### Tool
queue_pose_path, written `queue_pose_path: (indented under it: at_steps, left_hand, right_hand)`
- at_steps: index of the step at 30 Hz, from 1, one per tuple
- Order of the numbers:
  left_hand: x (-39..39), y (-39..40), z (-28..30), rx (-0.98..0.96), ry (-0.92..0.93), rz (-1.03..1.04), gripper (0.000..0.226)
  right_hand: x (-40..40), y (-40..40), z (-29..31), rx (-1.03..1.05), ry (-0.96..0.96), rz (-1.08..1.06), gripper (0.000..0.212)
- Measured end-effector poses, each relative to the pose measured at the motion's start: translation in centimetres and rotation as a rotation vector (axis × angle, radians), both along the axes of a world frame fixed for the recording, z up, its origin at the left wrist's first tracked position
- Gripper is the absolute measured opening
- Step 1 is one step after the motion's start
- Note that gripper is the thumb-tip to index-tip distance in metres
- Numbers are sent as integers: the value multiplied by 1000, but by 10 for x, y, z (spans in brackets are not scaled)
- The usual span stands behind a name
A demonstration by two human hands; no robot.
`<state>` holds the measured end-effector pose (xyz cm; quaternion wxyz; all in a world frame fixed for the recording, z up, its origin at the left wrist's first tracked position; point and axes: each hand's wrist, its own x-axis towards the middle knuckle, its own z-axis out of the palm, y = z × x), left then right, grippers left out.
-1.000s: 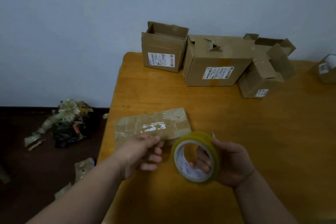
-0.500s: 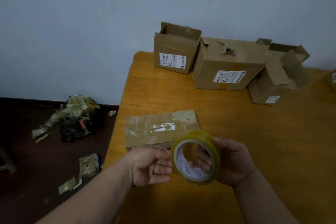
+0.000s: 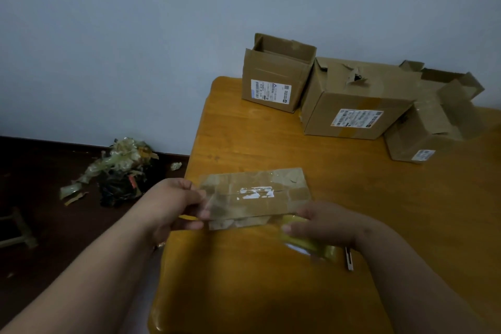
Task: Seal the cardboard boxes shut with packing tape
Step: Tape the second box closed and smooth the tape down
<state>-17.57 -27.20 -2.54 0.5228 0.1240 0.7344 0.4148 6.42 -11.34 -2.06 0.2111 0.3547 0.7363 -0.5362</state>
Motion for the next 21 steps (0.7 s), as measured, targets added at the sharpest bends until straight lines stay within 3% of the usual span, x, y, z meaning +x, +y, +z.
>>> queue_pose_path:
  at_steps: [3,6,10,13,15,18,21]
  left_hand:
    - [-16,-5,1,3,-29,-4,21]
    - [-29,-8,-5,-4,-147,41,25]
    - [-46,-15,-14,0,-200,121,25]
    - [-48,-15,-21,-10,-169,119,23]
    - [-44,-11,-27,-9,-137,122,25]
    - [-45,-8,-37,-18,-92,187,26]
    - [-50,-5,-44,-38,-72,182,20]
  right_hand:
    - [0,14,3,-155,26,-102,74]
    - [-1,30,3,-324,111,-116,86]
    - [-5,38,11,-286,216,16,60]
    - [-7,43,19,-232,255,-37,48]
    - [-15,44,23,-129,240,-72,37]
    - [-31,49,29,272,69,9,17]
    - [-39,55,27,596,-78,88,17]
